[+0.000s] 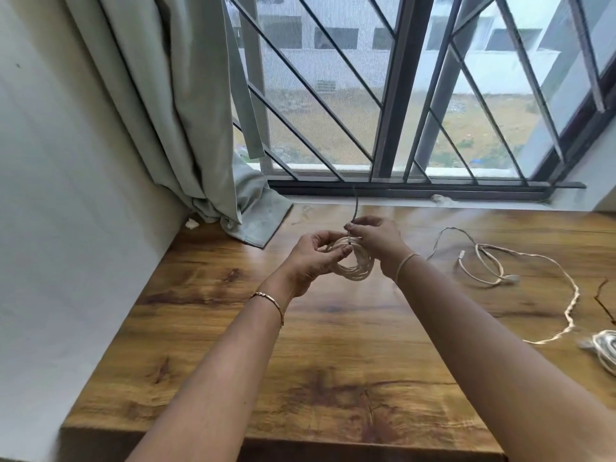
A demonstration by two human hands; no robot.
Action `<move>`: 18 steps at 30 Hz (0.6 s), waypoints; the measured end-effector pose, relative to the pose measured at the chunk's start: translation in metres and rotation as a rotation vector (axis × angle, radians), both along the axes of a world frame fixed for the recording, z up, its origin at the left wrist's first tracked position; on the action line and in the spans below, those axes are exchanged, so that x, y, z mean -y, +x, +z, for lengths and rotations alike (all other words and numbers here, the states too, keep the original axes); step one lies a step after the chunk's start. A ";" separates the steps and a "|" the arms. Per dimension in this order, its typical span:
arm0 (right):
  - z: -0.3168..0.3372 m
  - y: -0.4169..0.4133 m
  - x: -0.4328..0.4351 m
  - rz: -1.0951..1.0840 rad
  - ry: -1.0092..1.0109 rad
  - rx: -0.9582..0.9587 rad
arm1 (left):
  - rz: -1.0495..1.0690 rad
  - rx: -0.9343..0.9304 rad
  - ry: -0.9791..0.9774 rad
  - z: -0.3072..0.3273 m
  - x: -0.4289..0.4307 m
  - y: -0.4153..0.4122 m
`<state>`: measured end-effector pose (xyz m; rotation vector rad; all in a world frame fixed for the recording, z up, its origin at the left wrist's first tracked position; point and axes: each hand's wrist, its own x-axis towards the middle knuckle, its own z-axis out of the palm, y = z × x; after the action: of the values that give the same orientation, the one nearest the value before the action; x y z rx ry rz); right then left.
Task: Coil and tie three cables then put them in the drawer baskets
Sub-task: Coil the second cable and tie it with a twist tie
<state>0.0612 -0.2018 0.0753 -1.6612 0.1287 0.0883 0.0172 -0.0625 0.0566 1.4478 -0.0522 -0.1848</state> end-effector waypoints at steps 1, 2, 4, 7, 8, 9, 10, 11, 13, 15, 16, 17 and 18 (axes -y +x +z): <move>0.000 0.000 0.001 0.006 0.037 -0.028 | 0.002 0.011 0.012 -0.001 0.001 0.000; -0.001 0.001 0.002 -0.005 0.057 -0.058 | 0.008 0.023 0.027 -0.002 0.001 0.000; -0.004 0.003 0.003 -0.056 0.036 -0.119 | 0.025 0.041 0.052 -0.003 0.001 0.000; -0.008 0.006 0.005 -0.054 0.017 -0.142 | 0.039 0.045 0.069 -0.005 0.001 0.000; -0.009 0.007 0.006 -0.009 0.031 -0.137 | 0.042 0.044 0.070 -0.005 0.002 -0.001; -0.009 0.006 0.007 0.044 0.042 -0.133 | 0.045 0.044 0.072 -0.006 0.002 -0.001; -0.008 0.005 0.009 0.091 0.040 -0.134 | 0.049 0.045 0.073 -0.006 0.002 -0.001; -0.008 0.005 0.010 0.124 0.032 -0.133 | 0.056 0.045 0.075 -0.006 0.002 -0.001; -0.008 0.005 0.013 0.171 0.032 -0.145 | 0.084 0.035 0.070 -0.005 0.002 0.000; -0.009 0.006 0.015 0.222 0.063 -0.181 | 0.123 0.018 0.052 -0.005 0.000 0.002; -0.010 0.006 0.016 0.250 0.069 -0.192 | 0.138 0.013 0.045 -0.005 -0.001 0.003; -0.010 0.006 0.017 0.276 0.069 -0.197 | 0.149 0.013 0.042 -0.005 -0.001 0.004; -0.010 0.006 0.017 0.303 0.068 -0.198 | 0.155 0.014 0.038 -0.005 -0.001 0.005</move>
<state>0.0672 -0.2192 0.0649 -1.5916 0.0228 0.4823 0.0225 -0.0613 0.0519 1.4848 0.0521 -0.0488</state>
